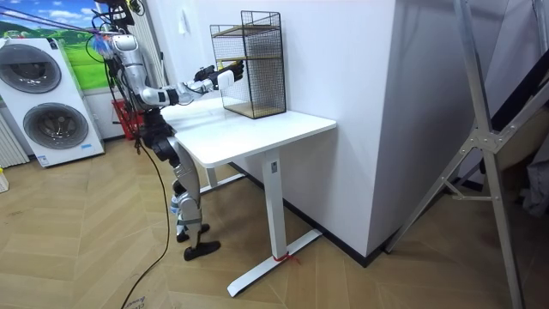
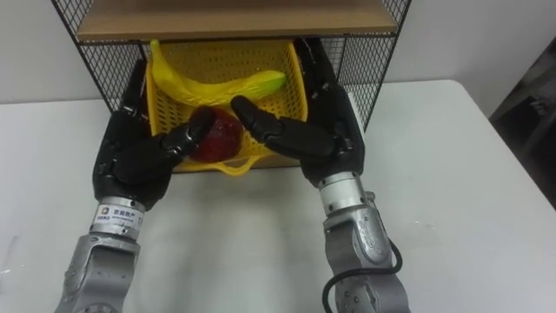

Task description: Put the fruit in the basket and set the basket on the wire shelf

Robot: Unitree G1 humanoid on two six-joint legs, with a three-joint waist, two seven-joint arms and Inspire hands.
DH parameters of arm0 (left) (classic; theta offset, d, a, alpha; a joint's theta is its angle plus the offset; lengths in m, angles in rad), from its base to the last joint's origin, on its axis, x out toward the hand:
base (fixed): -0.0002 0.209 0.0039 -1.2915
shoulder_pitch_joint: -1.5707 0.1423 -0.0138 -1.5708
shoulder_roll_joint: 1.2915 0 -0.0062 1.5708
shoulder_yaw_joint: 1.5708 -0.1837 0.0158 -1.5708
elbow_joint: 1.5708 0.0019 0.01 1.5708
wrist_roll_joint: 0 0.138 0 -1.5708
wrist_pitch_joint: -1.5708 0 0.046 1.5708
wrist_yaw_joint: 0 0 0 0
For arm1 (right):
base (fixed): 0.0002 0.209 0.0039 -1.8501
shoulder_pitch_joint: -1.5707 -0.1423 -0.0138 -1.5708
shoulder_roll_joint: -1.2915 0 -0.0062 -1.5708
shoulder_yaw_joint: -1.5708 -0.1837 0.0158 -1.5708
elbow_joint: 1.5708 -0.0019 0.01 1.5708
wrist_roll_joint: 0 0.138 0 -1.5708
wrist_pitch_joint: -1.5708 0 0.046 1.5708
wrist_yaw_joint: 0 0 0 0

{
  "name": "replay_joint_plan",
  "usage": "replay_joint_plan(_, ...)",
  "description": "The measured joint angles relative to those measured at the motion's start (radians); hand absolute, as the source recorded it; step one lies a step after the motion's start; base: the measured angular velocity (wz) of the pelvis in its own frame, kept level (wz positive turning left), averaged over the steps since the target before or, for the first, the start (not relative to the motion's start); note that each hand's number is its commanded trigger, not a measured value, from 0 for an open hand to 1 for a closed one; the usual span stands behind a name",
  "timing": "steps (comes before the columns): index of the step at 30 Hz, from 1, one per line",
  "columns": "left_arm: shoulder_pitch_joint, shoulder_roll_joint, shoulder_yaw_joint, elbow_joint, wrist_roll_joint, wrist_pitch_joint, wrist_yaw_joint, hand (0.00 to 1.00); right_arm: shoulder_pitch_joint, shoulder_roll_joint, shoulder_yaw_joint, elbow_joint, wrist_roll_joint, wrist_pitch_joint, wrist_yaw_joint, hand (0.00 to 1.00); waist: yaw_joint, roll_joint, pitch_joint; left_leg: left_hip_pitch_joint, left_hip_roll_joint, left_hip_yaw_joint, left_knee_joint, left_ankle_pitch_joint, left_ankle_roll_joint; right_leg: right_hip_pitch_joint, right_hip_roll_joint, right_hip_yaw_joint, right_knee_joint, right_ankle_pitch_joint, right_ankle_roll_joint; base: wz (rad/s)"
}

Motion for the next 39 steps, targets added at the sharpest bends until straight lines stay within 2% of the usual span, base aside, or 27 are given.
replay_joint_plan(3,0.0,0.0,-0.002,0.0,0.0,0.001,0.012,0.0,0.0,-0.005,0.001,0.017,0.002,0.0,0.0,0.0,0.0,0.0,0.0003,0.011,0.005,0.013,-0.001,0.0,0.0,0.006,0.001,0.0,-0.006,0.004,-0.002,-0.09)
replay_joint_plan(9,-0.041,0.0,-0.002,0.054,0.109,0.049,0.039,0.0,0.002,-0.011,-0.01,0.091,0.003,0.043,-0.011,0.0,0.002,0.003,0.0009,0.043,0.01,0.022,-0.019,-0.001,-0.007,0.04,0.005,0.003,-0.037,0.015,0.006,-0.04)
replay_joint_plan(13,-0.057,0.0,-0.003,0.118,0.146,0.099,0.057,0.0,0.002,-0.012,-0.017,0.098,0.004,0.091,-0.05,0.0,0.004,0.009,0.0008,0.054,0.009,0.024,-0.039,0.01,-0.008,0.045,0.005,0.004,-0.048,0.025,0.0,0.0)
replay_joint_plan(17,-0.057,-0.001,-0.006,0.149,0.145,0.155,0.08,0.0,0.002,-0.014,-0.018,0.102,0.003,0.118,-0.086,0.0,0.005,0.015,0.0016,0.057,0.009,0.026,-0.046,0.014,-0.009,0.046,0.005,0.004,-0.053,0.029,-0.003,0.0)
replay_joint_plan(20,-0.061,0.0,-0.003,0.152,0.144,0.176,0.086,0.0,0.001,-0.014,-0.018,0.129,0.002,0.134,-0.098,0.0,0.006,0.016,0.0014,0.062,0.009,0.03,-0.049,0.015,-0.009,0.047,0.006,0.009,-0.051,0.029,-0.003,-0.04)
replay_joint_plan(24,-0.073,-0.001,0.014,0.178,0.143,0.197,0.087,0.0,0.002,-0.013,-0.017,0.141,-0.014,0.172,-0.11,0.0,0.007,0.017,0.0016,0.066,0.012,0.044,-0.052,0.014,-0.009,0.047,0.008,0.026,-0.05,0.031,-0.002,-0.11)
replay_joint_plan(29,-0.164,-0.005,0.014,0.286,0.143,0.21,0.115,0.0,-0.013,-0.01,-0.016,0.183,-0.03,0.178,-0.124,0.0,0.004,0.018,0.0023,0.068,0.012,0.044,-0.052,0.015,-0.009,0.055,0.008,0.027,-0.052,0.032,-0.001,0.0)
replay_joint_plan(33,-0.173,-0.01,0.014,0.309,0.143,0.211,0.132,0.0,-0.015,-0.011,-0.016,0.183,-0.038,0.192,-0.132,0.0,0.004,0.016,0.0032,0.072,0.012,0.045,-0.054,0.015,-0.008,0.057,0.009,0.028,-0.052,0.032,-0.001,0.0)
replay_joint_plan(36,-0.175,-0.013,0.016,0.327,0.144,0.217,0.133,0.0,-0.015,-0.01,-0.016,0.183,-0.046,0.197,-0.142,0.0,0.006,0.011,0.0073,0.083,0.012,0.045,-0.055,0.014,-0.009,0.069,0.009,0.028,-0.052,0.028,0.004,0.0)
replay_joint_plan(39,-0.184,-0.029,0.024,0.362,0.144,0.226,0.151,0.0,-0.026,0.001,-0.017,0.197,-0.068,0.203,-0.15,0.0,0.006,0.008,0.0092,0.093,0.012,0.045,-0.055,0.014,-0.009,0.075,0.009,0.027,-0.053,0.028,0.005,0.0)
